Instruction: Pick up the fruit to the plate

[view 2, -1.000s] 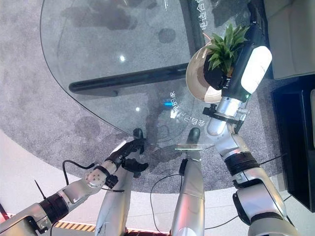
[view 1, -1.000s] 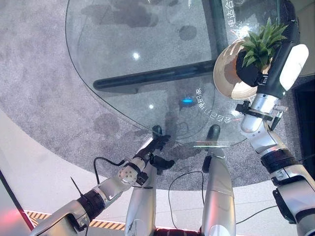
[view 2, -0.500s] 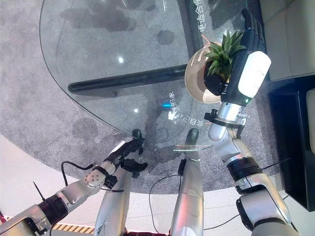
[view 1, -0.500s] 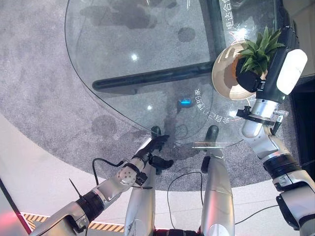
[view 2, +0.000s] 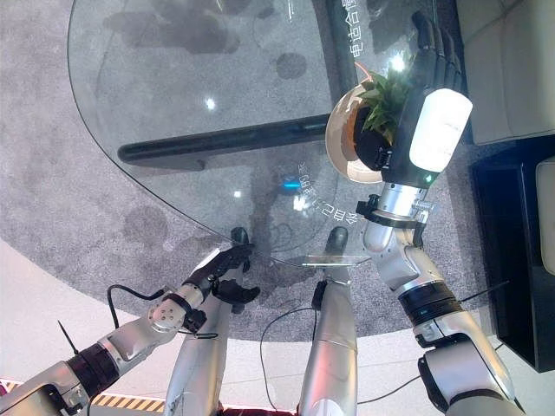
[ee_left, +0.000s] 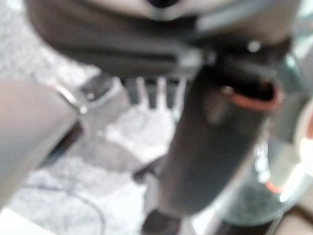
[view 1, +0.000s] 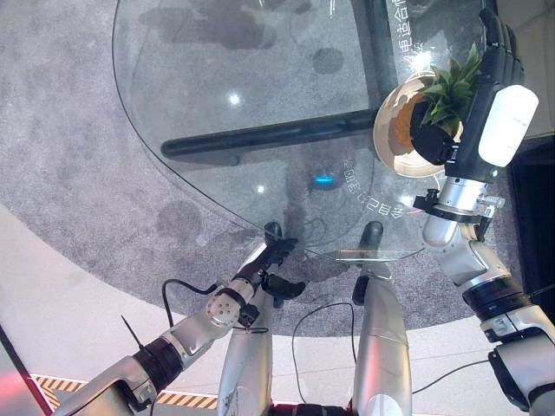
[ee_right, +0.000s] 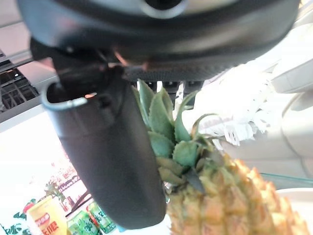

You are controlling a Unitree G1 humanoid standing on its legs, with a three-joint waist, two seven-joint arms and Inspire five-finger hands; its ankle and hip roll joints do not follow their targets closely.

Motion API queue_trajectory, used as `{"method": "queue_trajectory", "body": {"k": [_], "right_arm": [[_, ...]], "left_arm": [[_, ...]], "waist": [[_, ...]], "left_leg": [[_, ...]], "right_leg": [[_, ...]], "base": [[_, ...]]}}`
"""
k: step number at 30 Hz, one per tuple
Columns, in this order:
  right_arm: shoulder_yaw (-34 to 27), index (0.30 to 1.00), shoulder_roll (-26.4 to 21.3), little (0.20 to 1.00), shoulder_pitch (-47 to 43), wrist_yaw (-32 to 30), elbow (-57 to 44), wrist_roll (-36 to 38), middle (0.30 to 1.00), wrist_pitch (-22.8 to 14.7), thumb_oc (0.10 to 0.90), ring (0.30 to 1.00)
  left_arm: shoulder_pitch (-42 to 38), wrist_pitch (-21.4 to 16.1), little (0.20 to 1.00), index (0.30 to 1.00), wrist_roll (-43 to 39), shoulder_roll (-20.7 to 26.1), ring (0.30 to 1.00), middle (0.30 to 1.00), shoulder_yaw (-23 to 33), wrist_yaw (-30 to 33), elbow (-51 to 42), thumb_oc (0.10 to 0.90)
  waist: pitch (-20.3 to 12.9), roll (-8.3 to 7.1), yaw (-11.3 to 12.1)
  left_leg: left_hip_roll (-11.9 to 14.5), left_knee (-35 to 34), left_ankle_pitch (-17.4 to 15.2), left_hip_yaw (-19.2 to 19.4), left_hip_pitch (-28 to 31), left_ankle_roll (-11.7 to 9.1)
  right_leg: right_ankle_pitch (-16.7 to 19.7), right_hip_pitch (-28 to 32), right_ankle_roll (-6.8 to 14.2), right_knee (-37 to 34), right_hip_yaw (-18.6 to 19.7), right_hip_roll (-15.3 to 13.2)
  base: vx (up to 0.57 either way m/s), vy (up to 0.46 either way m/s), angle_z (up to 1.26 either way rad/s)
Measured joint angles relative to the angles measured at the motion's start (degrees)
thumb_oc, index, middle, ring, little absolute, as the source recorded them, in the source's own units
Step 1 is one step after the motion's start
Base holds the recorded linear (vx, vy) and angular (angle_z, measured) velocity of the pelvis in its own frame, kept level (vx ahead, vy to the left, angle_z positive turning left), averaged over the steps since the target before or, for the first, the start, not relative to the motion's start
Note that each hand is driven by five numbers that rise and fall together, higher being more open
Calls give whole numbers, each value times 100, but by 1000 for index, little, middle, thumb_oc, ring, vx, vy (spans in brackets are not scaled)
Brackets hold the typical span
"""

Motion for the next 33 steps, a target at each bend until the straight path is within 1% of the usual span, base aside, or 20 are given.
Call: {"method": "queue_trajectory", "body": {"k": [4,6,8,13,17,25,33], "right_arm": [[-3,900,-6,900,-1,-7,-16,-8,900,23,800,900],[-5,900,-6,900,2,-7,-88,-62,900,97,800,900],[-6,900,-3,900,39,-7,-271,-168,900,170,800,900],[-6,900,-5,900,90,-7,-687,-374,900,162,800,900],[31,900,-5,900,110,29,-837,-489,900,143,800,900],[181,900,-7,900,127,258,-854,-488,900,-75,800,900],[519,900,-12,900,194,732,-901,-470,900,-250,800,900]], "left_arm": [[141,0,900,900,7,1,900,900,90,33,-45,800],[213,1,900,900,40,1,900,900,147,33,-95,800],[229,1,900,900,101,1,900,900,199,34,-128,800],[228,-1,900,900,116,3,900,900,236,37,-138,800],[229,-1,900,900,118,18,900,900,234,31,-130,800],[339,-10,900,900,119,16,900,900,233,29,-121,800],[395,-42,900,900,119,3,900,900,238,24,-53,800]], "waist": [[1,-14,-15],[1,-14,-18],[2,-15,-16],[-1,-26,-33],[-2,-125,-69],[-5,-138,-99],[-3,-143,-92]], "left_leg": [[0,-2,-8,4,-1,4],[0,-2,-16,9,0,12],[0,-1,-22,13,0,20],[0,68,-60,7,36,27],[0,92,-65,3,113,28],[2,46,-69,2,345,34],[2,-123,-64,-11,743,30]], "right_leg": [[3,6,3,-20,-1,1],[10,15,9,-39,0,2],[29,22,12,-50,0,2],[34,92,15,-51,-6,2],[52,199,19,-63,-13,2],[61,476,81,-214,-31,10],[60,842,75,-287,-64,14]], "base": [[0,0,0],[0,0,0],[0,0,0],[0,0,0],[0,0,0],[0,0,0],[-6,-17,0]]}}
